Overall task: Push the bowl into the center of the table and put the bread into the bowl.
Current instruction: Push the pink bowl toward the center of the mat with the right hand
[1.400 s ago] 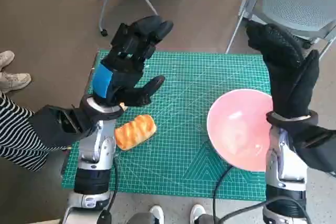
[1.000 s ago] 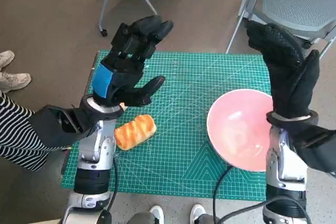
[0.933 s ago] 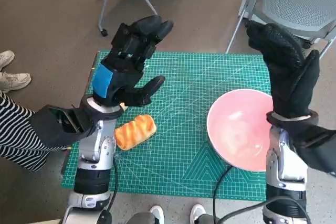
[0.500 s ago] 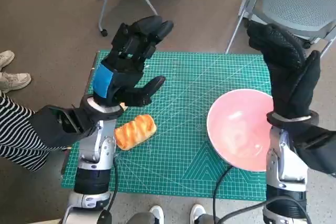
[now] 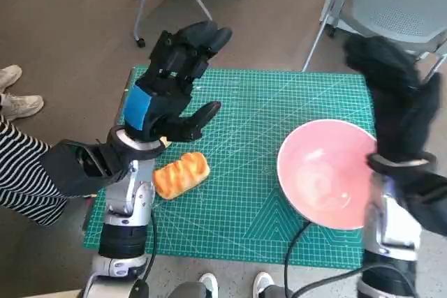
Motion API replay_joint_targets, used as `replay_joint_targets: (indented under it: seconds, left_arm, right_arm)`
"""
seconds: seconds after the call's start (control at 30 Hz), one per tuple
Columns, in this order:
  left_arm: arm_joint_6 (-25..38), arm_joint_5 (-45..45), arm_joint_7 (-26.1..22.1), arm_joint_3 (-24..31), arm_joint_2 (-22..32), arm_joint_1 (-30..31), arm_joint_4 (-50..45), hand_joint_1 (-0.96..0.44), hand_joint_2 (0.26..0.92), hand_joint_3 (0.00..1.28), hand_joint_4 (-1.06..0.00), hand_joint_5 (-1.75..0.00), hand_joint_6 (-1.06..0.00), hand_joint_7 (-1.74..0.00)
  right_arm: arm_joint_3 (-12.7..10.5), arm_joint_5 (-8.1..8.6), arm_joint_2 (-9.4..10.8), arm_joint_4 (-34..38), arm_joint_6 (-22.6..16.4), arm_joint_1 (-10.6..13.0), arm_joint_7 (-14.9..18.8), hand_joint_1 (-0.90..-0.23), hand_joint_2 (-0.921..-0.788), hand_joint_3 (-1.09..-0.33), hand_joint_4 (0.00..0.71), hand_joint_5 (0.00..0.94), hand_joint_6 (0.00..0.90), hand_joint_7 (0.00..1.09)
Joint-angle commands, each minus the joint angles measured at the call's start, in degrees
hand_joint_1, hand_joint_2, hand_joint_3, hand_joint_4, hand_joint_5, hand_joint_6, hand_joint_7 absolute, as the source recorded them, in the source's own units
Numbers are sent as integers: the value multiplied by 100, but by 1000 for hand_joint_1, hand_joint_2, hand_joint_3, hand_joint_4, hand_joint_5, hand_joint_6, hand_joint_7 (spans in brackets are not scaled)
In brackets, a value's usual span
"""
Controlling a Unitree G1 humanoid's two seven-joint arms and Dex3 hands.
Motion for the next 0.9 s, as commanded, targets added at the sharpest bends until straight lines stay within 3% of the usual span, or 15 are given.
replay_joint_targets:
  seconds: [0.03,0.2,0.43,0.6,0.9]
  left_arm:
    - [-50,1,6,-8,1,-18,2,-139,671,723,1,-434,1,-729]
    - [-101,-20,-11,8,-16,-4,47,-139,671,722,1,-442,1,-736]
    - [-162,-64,-39,30,-45,-9,138,-136,673,720,1,-439,1,-733]
    - [-222,-67,-55,36,-67,-14,200,-137,675,716,1,-439,1,-731]
    - [-309,-73,-76,64,-47,-60,303,-137,679,706,1,-444,1,-733]
  right_arm:
    - [-431,-137,-237,259,-237,363,-192,-676,-921,-717,160,0,31,528]
    - [-927,-296,-387,725,-546,599,-598,-670,-921,-748,146,0,4,542]
    - [-1404,-334,-500,1760,-1111,745,-954,-672,-921,-761,133,0,-1,541]
    - [-1582,-355,-493,2563,-1568,823,-1166,-661,-921,-771,130,2,1,535]
    - [-1684,-98,-462,4258,-2139,691,-1055,-625,-921,-797,130,1,12,488]
